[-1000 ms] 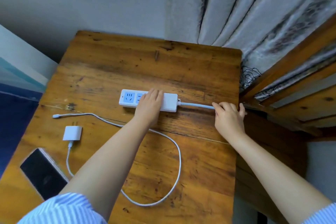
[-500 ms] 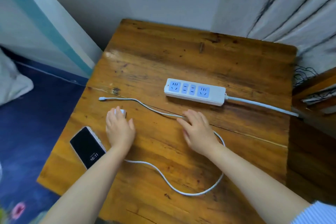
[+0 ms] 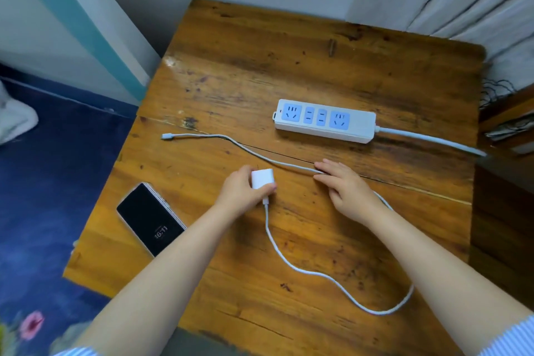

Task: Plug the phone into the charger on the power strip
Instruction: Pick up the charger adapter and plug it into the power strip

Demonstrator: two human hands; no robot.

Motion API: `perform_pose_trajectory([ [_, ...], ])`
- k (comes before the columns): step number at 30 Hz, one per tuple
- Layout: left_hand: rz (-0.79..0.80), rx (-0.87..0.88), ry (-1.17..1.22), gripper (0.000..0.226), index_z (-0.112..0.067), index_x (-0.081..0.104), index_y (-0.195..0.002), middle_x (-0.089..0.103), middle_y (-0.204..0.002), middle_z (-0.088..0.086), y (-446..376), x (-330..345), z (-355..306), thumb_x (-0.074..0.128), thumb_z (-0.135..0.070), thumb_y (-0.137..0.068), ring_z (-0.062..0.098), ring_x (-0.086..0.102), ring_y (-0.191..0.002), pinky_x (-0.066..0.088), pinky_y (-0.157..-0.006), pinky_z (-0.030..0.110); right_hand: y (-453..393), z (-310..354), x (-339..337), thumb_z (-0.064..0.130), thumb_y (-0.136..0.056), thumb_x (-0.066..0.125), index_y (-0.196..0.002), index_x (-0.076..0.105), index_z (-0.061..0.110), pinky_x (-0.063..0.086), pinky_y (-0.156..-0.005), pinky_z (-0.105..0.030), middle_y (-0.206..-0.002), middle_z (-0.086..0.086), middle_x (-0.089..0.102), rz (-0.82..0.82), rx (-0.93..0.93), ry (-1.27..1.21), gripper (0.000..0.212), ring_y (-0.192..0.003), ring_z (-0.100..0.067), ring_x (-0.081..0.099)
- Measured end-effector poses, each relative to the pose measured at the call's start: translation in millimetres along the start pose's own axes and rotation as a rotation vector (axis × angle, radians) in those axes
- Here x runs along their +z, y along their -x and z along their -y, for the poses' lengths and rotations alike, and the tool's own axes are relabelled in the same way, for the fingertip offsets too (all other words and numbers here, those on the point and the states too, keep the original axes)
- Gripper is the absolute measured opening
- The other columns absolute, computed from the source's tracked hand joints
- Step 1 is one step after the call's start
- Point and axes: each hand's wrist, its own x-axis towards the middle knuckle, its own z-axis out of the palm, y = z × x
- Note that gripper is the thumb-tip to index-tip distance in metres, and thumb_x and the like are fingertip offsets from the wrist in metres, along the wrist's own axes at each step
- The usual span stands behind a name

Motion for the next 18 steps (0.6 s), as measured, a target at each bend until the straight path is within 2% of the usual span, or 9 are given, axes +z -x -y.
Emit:
perform_pose_trajectory([
  [2,0.125,-0.025,0.21,0.042,-0.003,0.052,-0.118,0.062,-0.103,0.016,4.6,8.4,-9.9,0.057,-0.03,-0.087,0.028,0.064,-0.088,0.054,-0.082,0.032,7.5,-2.3,-3.1,-0.008,-0.083,0.045,-0.113,0.059,0.004,0.016,-0.112,-0.031,-0.139,-0.013,0.046,-0.035,0.059,-0.037,0.035,-0.134,-0.026,0.033],
  [3,0.223,-0.04,0.303,0.038,-0.001,0.052,-0.118,0.061,-0.097,0.014,5.9,12.4,-13.4,0.051,-0.027,-0.09,0.021,0.064,-0.079,0.056,-0.074,0.024,12.8,-2.8,-4.8,-0.01,-0.082,0.046,-0.109,0.061,0.001,0.018,-0.11,-0.031,-0.135,-0.016,0.049,-0.05,0.098,-0.052,0.033,-0.132,-0.029,0.036],
  [5,0.341,-0.034,0.388,0.028,-0.001,0.056,-0.112,0.059,-0.092,0.012,8.5,17.0,-15.4,0.042,-0.019,-0.094,0.012,0.061,-0.071,0.055,-0.063,0.013,23.6,1.3,-7.7,-0.013,-0.078,0.051,-0.099,0.065,-0.004,0.03,-0.106,-0.043,-0.124,-0.024,0.057,-0.144,0.166,-0.069,0.027,-0.122,-0.039,0.045],
  [6,0.293,0.0,0.368,0.024,-0.003,0.059,-0.106,0.061,-0.092,0.015,9.1,15.6,-12.4,0.042,-0.015,-0.094,0.016,0.062,-0.073,0.057,-0.068,0.019,26.8,6.8,-5.5,-0.012,-0.076,0.055,-0.096,0.066,-0.005,0.038,-0.099,-0.05,-0.115,-0.028,0.061,-0.231,0.193,-0.057,0.024,-0.113,-0.043,0.052],
  [8,-0.026,0.129,0.188,0.022,-0.002,0.063,-0.102,0.065,-0.095,0.02,6.4,13.6,-2.1,0.045,-0.008,-0.091,0.029,0.062,-0.089,0.051,-0.085,0.032,35.6,21.3,0.5,0.004,-0.074,0.06,-0.096,0.065,-0.003,0.049,-0.08,-0.05,-0.098,-0.027,0.067,-0.373,0.278,-0.006,0.023,-0.093,-0.042,0.062],
  [10,-0.336,0.287,0.028,0.024,0.003,0.061,-0.106,0.065,-0.106,0.022,2.3,9.5,8.8,0.048,0.0,-0.087,0.034,0.057,-0.102,0.043,-0.09,0.033,37.1,39.5,10.7,0.017,-0.077,0.061,-0.106,0.061,0.001,0.05,-0.075,-0.047,-0.094,-0.022,0.066,-0.372,0.293,-0.009,0.033,-0.088,-0.039,0.061],
  [11,-0.392,0.335,-0.03,0.028,0.004,0.059,-0.111,0.062,-0.113,0.023,-2.1,10.2,13.7,0.048,0.001,-0.086,0.035,0.054,-0.108,0.042,-0.093,0.035,36.0,47.7,17.2,0.02,-0.079,0.062,-0.113,0.058,0.004,0.048,-0.077,-0.046,-0.098,-0.02,0.063,-0.326,0.309,-0.033,0.037,-0.092,-0.037,0.059],
  [15,-0.326,0.288,-0.237,0.043,-0.009,0.038,-0.135,0.036,-0.147,0.013,-24.8,15.8,27.5,0.042,-0.013,-0.093,0.027,0.024,-0.139,0.02,-0.115,0.041,16.0,64.8,35.7,0.037,-0.085,0.053,-0.131,0.04,0.024,0.04,-0.087,-0.04,-0.109,-0.013,0.049,-0.203,0.413,-0.077,0.049,-0.103,-0.029,0.045],
  [18,-0.345,0.262,-0.303,0.045,-0.014,0.029,-0.14,0.025,-0.153,0.007,-31.9,23.6,35.6,0.036,-0.019,-0.095,0.022,0.012,-0.143,0.006,-0.117,0.039,1.1,74.7,41.9,0.047,-0.082,0.053,-0.126,0.042,0.025,0.038,-0.087,-0.04,-0.109,-0.014,0.047,-0.224,0.471,-0.003,0.051,-0.103,-0.031,0.043],
])
